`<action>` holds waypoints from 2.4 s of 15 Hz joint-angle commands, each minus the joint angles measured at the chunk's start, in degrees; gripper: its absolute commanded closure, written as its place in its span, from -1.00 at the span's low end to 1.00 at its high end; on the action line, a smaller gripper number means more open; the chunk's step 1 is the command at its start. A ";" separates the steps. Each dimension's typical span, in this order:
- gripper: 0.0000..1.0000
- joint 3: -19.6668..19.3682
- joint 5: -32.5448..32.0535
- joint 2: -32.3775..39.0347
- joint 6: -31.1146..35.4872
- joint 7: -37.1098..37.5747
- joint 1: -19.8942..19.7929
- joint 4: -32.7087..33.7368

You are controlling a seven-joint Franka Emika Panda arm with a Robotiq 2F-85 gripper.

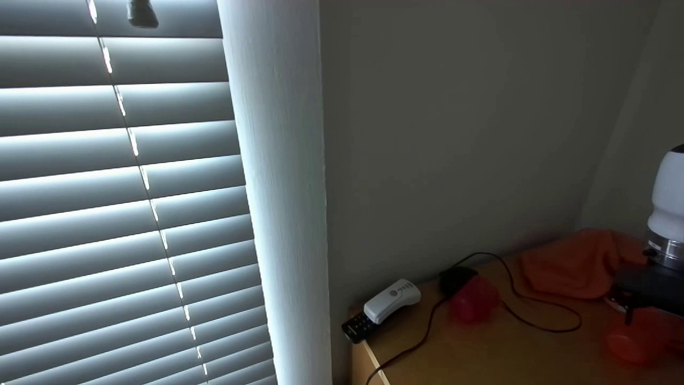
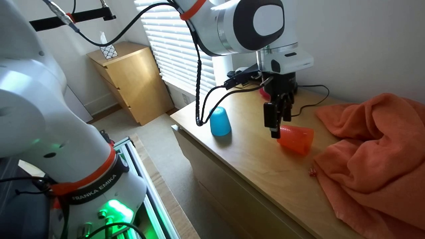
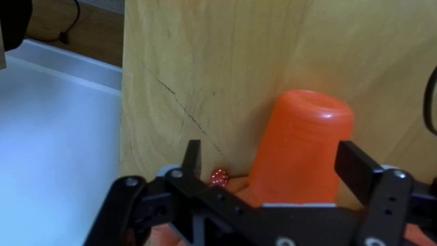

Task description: Put the plastic cups in an upside down position

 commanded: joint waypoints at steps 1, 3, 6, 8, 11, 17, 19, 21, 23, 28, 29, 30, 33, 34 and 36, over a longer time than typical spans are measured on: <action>-1.00 -0.49 -3.79 0.42 1.36 5.39 0.27 -0.93; -1.00 -0.29 -3.35 1.50 1.77 5.41 0.05 -0.51; -1.00 -0.47 -3.52 3.35 3.73 4.21 0.05 -0.04; -1.00 -0.88 -4.61 4.28 7.04 3.40 0.48 -0.02; -1.00 -2.40 -7.09 6.03 11.24 4.31 1.58 0.40; -1.00 -5.90 -7.23 10.25 15.75 2.99 3.98 1.73; -0.86 -6.82 -6.34 11.08 16.39 2.22 4.74 1.93; -0.38 -5.34 -2.45 11.16 16.69 -1.44 3.38 1.50; -0.24 -5.78 -0.86 11.26 16.52 -3.11 3.31 1.61; 0.02 3.10 19.18 9.00 13.31 -21.98 -5.18 0.71; 0.02 8.25 23.39 8.36 11.85 -26.55 -10.41 1.08; 0.02 11.38 28.01 8.17 10.20 -31.18 -13.44 1.70; 0.02 18.02 40.83 8.39 2.36 -44.65 -20.99 4.50; 0.02 13.79 45.68 8.01 -1.22 -49.03 -17.32 5.46; 0.02 11.19 48.68 8.26 -7.70 -53.13 -17.15 7.57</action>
